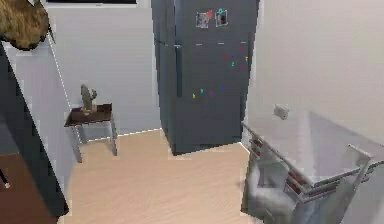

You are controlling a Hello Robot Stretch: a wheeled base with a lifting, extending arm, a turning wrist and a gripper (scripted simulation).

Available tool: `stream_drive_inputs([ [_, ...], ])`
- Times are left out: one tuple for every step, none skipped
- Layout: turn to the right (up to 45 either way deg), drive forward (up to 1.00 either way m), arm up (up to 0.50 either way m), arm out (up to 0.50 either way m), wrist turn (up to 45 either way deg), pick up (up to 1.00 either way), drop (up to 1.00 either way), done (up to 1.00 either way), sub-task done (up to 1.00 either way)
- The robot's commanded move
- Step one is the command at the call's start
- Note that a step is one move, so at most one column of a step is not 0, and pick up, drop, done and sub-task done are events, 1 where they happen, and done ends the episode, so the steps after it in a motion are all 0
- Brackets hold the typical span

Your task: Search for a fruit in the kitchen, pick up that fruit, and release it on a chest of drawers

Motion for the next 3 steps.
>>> stream_drive_inputs([
  [-45.0,0.00,0.00,0.00,0.0,0.00,0.00,0.00,0.00],
  [-45.0,0.00,0.00,0.00,0.0,0.00,0.00,0.00,0.00],
  [-18.0,0.00,0.00,0.00,0.0,0.00,0.00,0.00,0.00],
])
